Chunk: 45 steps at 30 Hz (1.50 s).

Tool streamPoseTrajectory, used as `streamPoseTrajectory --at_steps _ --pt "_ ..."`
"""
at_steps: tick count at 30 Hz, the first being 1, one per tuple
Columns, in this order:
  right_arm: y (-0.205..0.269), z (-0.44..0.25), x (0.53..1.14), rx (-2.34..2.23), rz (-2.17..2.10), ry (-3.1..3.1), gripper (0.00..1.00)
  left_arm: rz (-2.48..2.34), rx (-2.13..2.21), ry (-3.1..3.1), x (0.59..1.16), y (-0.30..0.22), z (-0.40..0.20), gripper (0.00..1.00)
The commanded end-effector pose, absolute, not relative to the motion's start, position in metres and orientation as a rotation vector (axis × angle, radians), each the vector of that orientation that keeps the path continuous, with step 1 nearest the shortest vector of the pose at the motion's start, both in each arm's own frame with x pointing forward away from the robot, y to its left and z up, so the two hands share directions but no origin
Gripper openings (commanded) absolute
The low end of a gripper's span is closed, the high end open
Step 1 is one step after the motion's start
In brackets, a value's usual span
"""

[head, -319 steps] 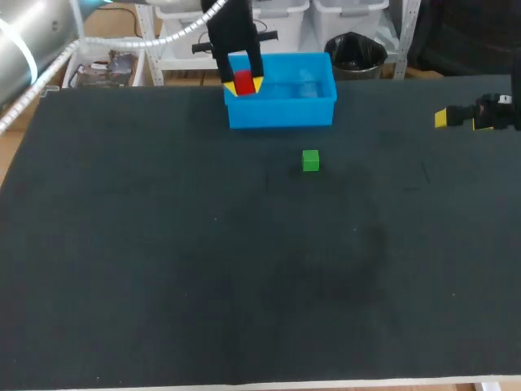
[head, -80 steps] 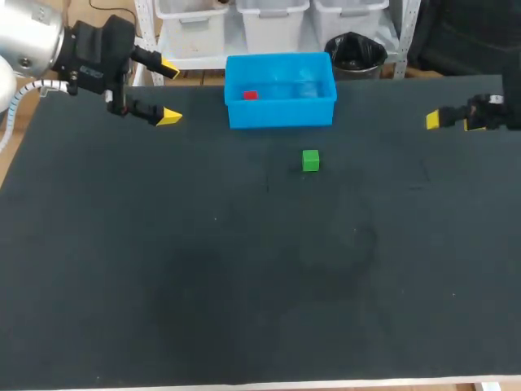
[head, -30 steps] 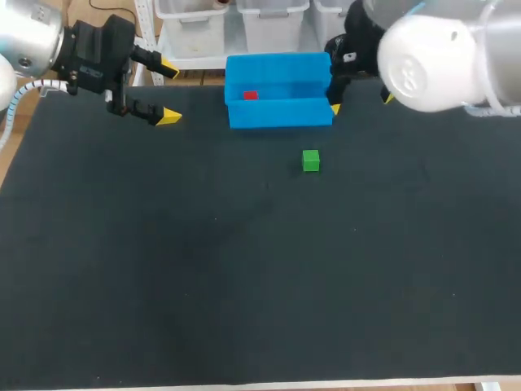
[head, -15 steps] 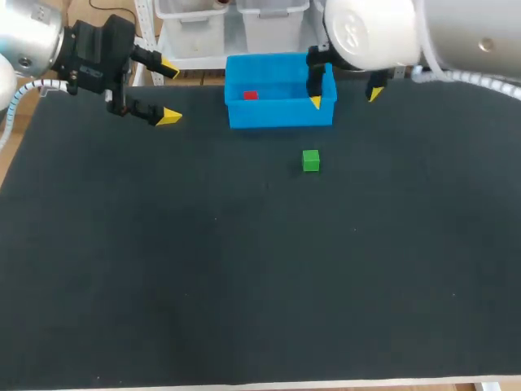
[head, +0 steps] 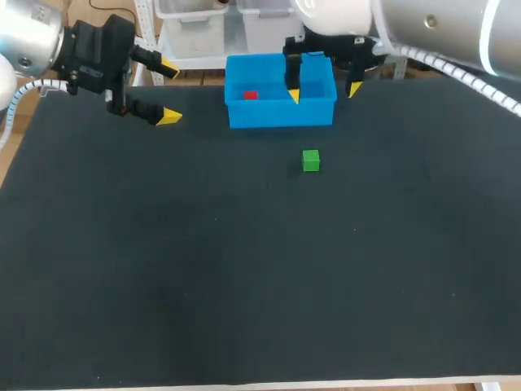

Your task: Use the left arm to pick the red cube and place it into the blue plastic box first, then use the right arm to grasp the green cube and put it into the same blue plastic box after the first action is fully finished.

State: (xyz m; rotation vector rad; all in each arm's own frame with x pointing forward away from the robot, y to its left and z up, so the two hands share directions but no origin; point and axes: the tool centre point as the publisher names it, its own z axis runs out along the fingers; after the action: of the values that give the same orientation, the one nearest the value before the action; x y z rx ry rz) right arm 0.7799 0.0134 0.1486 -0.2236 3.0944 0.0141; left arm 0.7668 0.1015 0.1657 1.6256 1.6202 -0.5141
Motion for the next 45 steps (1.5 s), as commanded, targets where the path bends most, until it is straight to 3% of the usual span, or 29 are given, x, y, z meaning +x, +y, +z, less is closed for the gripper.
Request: streamPoseTrajectory --at_steps 1,16,45 --pt "0.016 0.150 0.785 -0.225 0.002 3.141 1.00 -0.515 1.626 1.614 0.767 0.102 0.165 1.00" --pt "0.016 0.150 0.785 -0.225 0.002 3.141 1.00 -0.515 1.626 1.614 0.767 0.102 0.165 1.00" --pt "0.021 0.078 0.779 -0.172 -0.094 3.177 1.00 -0.515 1.626 1.614 0.767 0.102 0.165 1.00"
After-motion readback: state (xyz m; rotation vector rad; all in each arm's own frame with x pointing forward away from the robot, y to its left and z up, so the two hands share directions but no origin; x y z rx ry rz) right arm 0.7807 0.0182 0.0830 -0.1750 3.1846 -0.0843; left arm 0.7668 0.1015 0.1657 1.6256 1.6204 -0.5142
